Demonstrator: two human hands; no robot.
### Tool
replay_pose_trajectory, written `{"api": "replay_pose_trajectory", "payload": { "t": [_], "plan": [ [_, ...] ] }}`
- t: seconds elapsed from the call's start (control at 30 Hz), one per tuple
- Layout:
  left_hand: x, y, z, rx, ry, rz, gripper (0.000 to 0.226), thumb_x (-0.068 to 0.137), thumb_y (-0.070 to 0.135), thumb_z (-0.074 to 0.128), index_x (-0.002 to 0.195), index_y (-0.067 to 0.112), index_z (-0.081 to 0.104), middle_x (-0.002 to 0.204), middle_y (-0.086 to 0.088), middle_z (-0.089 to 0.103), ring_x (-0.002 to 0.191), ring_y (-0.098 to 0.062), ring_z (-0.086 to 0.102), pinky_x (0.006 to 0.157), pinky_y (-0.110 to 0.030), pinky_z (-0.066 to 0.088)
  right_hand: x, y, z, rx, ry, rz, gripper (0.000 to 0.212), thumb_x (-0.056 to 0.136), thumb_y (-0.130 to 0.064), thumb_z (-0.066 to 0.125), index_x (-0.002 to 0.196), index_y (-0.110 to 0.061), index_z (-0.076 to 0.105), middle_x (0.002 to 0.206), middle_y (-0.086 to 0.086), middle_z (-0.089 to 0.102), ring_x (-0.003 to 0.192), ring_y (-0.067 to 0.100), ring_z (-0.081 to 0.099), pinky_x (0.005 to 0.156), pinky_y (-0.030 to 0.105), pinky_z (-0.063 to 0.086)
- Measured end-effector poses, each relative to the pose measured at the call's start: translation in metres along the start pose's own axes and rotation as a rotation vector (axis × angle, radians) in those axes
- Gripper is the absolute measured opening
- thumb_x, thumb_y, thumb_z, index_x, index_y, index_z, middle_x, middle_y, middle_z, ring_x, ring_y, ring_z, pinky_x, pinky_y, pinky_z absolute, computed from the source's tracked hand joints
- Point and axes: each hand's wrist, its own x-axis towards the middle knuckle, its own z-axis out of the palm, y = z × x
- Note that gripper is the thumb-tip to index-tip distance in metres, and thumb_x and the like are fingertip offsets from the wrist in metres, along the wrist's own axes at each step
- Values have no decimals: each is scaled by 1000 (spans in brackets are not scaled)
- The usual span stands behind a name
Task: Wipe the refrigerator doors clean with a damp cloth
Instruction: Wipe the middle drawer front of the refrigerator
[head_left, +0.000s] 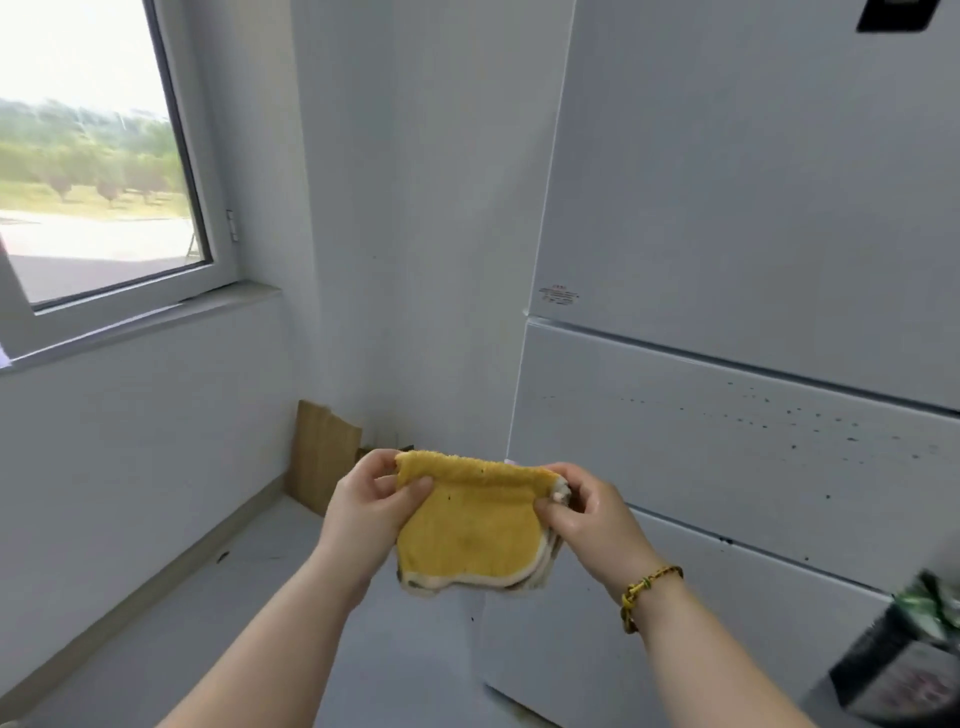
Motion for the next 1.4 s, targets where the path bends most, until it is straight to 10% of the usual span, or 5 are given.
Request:
{"api": "replay_pose_trajectory", "payload": {
  "t": [0.27,0.6,0.8,1.0,1.4],
  "plan": [
    [44,-13,76,2,-320,-41,12,86,5,57,87,17,59,72,4,70,70,-15,66,62,-28,51,11,11,-58,-367,-98,104,51,77,-28,71,121,-32,46,107,-20,53,108,-2,46,89,16,39],
    [147,-25,111,26,-400,-89,8,84,16,62,90,20,64,92,-1,67,86,-16,62,74,-27,52,90,33,-60,-279,124,216,15,85,-10,58,75,-19,52,70,-7,52,63,3,47,56,10,38],
    [243,-27,113,122,-207,9,30,92,17,48,122,13,50,111,-5,57,99,-22,56,90,-37,45,126,49,-57,-200,944,109,19,82,-18,59,72,-24,44,70,-7,50,64,10,47,52,11,35],
    [280,-22,128,113,-361,-25,43,95,28,42,137,24,35,132,6,44,118,-15,45,101,-28,32,181,77,-47,-554,1450,-386,16,74,-19,49,84,-9,42,93,16,53,87,24,44,90,25,32],
    [311,-33,123,69,-624,47,20,98,34,33,98,47,48,104,20,58,100,3,53,91,-27,39,237,160,-78,-1677,803,-846,31,96,-19,35,125,-19,46,131,2,42,129,21,26,114,36,14]
  ]
}}
